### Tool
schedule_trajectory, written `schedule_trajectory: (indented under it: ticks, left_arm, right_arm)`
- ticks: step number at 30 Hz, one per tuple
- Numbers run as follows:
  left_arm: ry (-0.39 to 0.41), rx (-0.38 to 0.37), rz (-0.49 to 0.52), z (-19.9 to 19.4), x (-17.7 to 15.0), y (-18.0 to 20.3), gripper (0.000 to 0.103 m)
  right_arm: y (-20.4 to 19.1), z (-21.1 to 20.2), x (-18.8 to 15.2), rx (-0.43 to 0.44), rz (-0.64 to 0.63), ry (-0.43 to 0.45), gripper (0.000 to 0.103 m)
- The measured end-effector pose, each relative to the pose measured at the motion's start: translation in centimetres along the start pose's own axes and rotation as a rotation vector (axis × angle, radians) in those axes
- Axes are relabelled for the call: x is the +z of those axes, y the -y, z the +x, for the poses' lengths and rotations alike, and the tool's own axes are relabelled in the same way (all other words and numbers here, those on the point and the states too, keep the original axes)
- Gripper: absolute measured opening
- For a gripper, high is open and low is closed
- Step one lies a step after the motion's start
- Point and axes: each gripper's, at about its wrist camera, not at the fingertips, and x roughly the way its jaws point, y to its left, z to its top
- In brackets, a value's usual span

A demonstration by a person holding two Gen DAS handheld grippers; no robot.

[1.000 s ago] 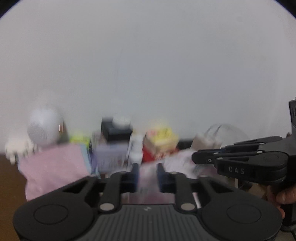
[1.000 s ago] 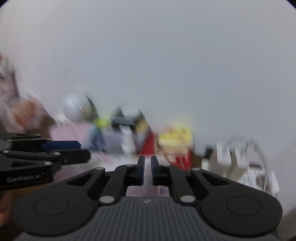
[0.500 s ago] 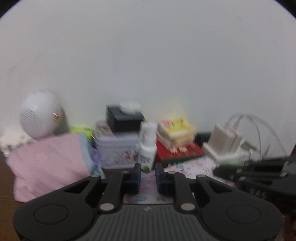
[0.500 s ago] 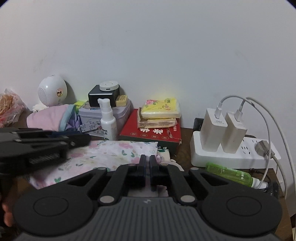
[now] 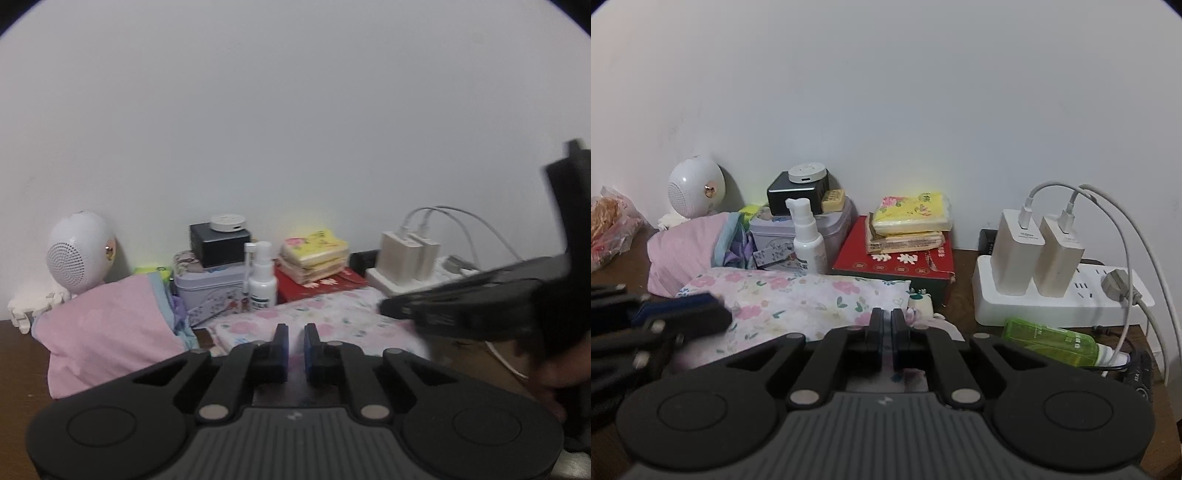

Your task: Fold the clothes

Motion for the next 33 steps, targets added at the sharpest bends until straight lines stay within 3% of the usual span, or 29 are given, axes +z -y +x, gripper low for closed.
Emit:
schedule_trajectory:
  ticks: [7, 9, 12, 14, 15, 16, 18, 20, 22, 27, 29, 33]
  left_arm:
    - [0.001, -0.015, -0.056, 0.0, 0.0, -1.2, 0.008]
    - [0.032, -0.039, -0.101, -2.1, 1.0, -1.6, 0.019]
    - [0.078, -0.04, -0.14, -5.9, 2.9, -1.7, 0.023]
    - [0.092, -0.019, -0.152, -9.3, 4.3, -1.0, 0.023]
    - [0.098, -0.011, -0.155, -11.3, 4.9, -0.5, 0.026]
    - [0.103, 0.0, -0.151, -13.4, 5.3, 0.1, 0.029]
    - [0.116, 0.035, -0.138, -18.0, 5.4, 1.6, 0.06]
    - [0.102, 0.071, -0.11, -22.2, 4.1, 3.1, 0.072]
    - [0.078, 0.103, -0.087, -26.1, 2.2, 4.6, 0.073]
    - [-0.003, 0.13, -0.119, -32.1, -6.8, 6.7, 0.081]
    - [-0.039, 0.152, -0.143, -33.0, -10.6, 7.3, 0.081]
    - [-0.123, 0.193, -0.162, -33.2, -15.8, 7.6, 0.081]
  right_arm:
    - [-1.2, -0.1, -0.1, -0.044, -0.06, 0.013, 0.005]
    - [-1.3, -1.6, 0.7, -0.035, -0.074, 0.022, 0.006]
    - [-1.7, -5.9, 2.1, -0.047, -0.102, 0.078, 0.018]
    - [-2.2, -9.7, 2.9, -0.054, -0.117, 0.115, 0.034]
    - [-2.4, -11.8, 3.1, -0.053, -0.117, 0.132, 0.036]
    - [-2.6, -14.0, 3.3, -0.047, -0.108, 0.14, 0.036]
    - [-2.9, -18.3, 3.1, -0.026, -0.084, 0.143, 0.041]
    - [-3.4, -22.3, 2.1, 0.012, -0.069, 0.126, 0.059]
    - [-4.1, -25.9, 0.3, 0.052, -0.059, 0.101, 0.07]
    - [-6.5, -31.8, -7.5, 0.139, -0.029, 0.05, 0.087]
    - [-7.8, -32.7, -11.1, 0.148, -0.019, 0.042, 0.101]
    - [-10.2, -32.1, -17.9, 0.107, -0.001, 0.031, 0.102]
